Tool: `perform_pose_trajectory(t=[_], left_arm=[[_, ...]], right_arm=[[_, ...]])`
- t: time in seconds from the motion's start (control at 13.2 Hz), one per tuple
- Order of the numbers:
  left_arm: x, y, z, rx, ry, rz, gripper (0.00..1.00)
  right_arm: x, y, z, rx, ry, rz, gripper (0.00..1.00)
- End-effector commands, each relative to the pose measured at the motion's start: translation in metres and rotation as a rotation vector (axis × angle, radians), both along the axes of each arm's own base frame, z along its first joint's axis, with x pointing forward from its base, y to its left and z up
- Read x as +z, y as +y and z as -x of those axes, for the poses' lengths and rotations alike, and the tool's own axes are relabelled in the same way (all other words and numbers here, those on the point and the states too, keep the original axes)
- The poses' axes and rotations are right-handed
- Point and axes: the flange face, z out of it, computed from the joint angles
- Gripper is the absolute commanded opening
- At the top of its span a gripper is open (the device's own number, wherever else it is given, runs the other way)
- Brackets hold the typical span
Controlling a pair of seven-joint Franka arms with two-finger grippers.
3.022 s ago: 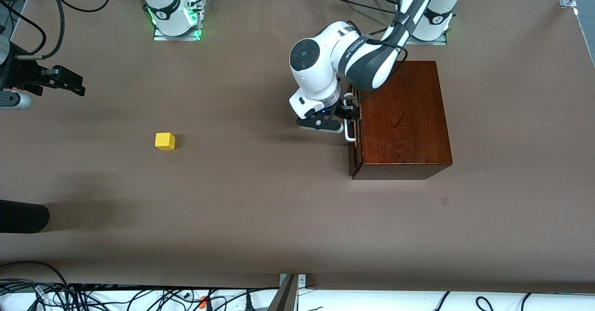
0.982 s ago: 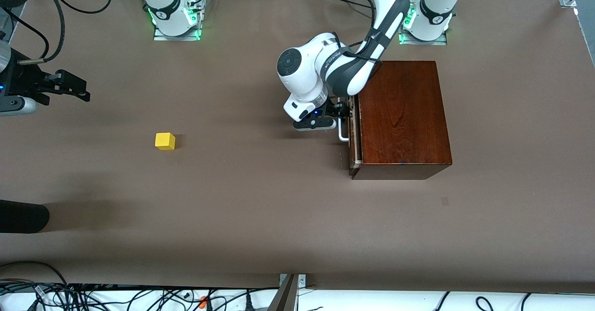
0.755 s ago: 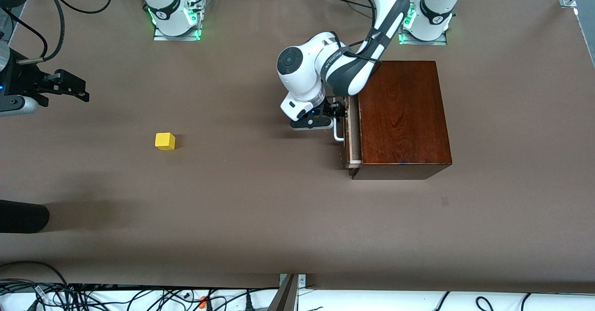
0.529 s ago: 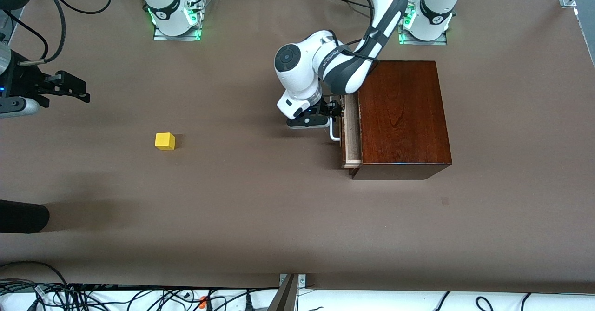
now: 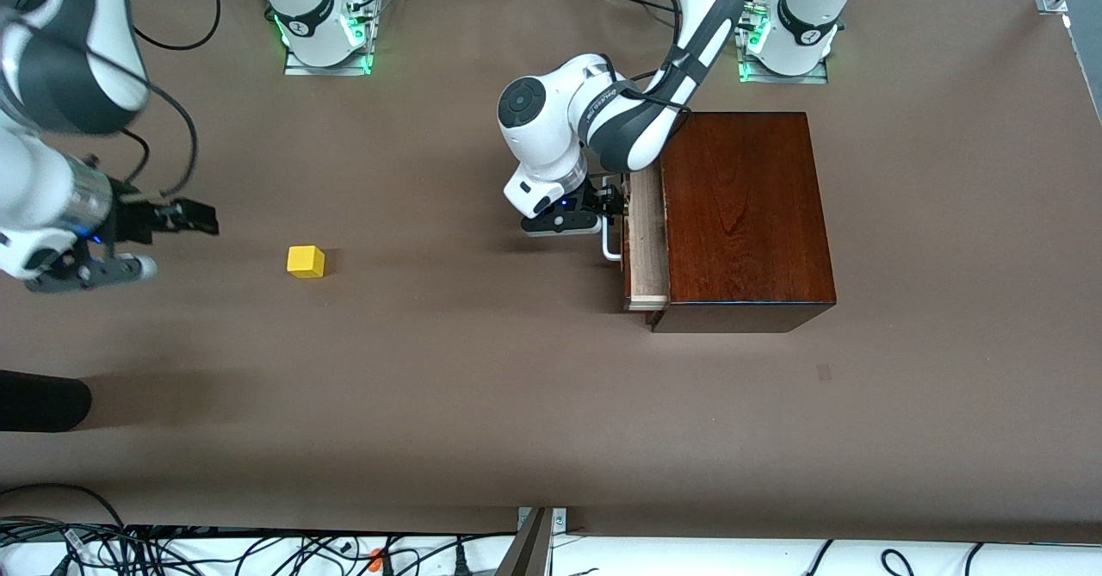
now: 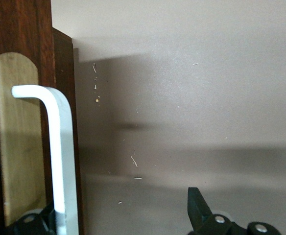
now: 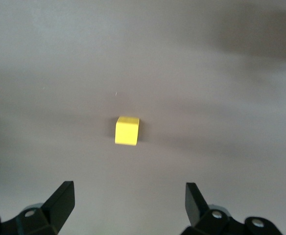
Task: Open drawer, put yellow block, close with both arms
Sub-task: 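Grasp the yellow cube with the right gripper while the left gripper holds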
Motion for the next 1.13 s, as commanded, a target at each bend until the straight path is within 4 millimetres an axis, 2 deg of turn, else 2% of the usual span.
perform_pose_trajectory(t=[0.0, 0.08, 0.23, 0.45, 0.53, 0.6, 0.83, 1.06], left_arm=[[0.006, -0.070, 0.046, -0.007, 0.015, 0.140, 1.00], [0.007, -0.071, 0.046, -0.004, 0.015, 0.142, 1.00], [0.011, -0.077, 0.052, -0.022, 0.008, 0.143, 1.00], [0.012, -0.078, 0.052, -0.034, 0.001, 0.134, 1.00], [0.010, -0.077, 0.054, -0.036, 0.009, 0.119, 1.00], [0.006, -0.075, 0.054, -0.034, 0.018, 0.106, 1.00], [-0.003, -0.068, 0.056, -0.027, 0.047, 0.050, 1.00], [0.020, -0.070, 0.052, -0.032, 0.045, 0.011, 1.00]], right_arm=[[-0.015, 0.002, 0.006, 0.005, -0.008, -0.019, 1.00], [-0.024, 0.004, 0.006, 0.002, -0.005, -0.021, 1.00], [-0.065, 0.004, 0.011, -0.016, -0.034, -0.065, 1.00], [-0.121, 0.017, 0.020, -0.005, -0.108, -0.061, 1.00], [-0.133, 0.018, 0.024, -0.014, -0.120, -0.060, 1.00], [-0.148, 0.028, 0.027, -0.002, -0.127, -0.062, 1.00], [-0.195, 0.031, 0.031, 0.001, -0.152, -0.052, 1.00], [-0.230, 0.028, 0.038, -0.002, -0.152, -0.042, 1.00]])
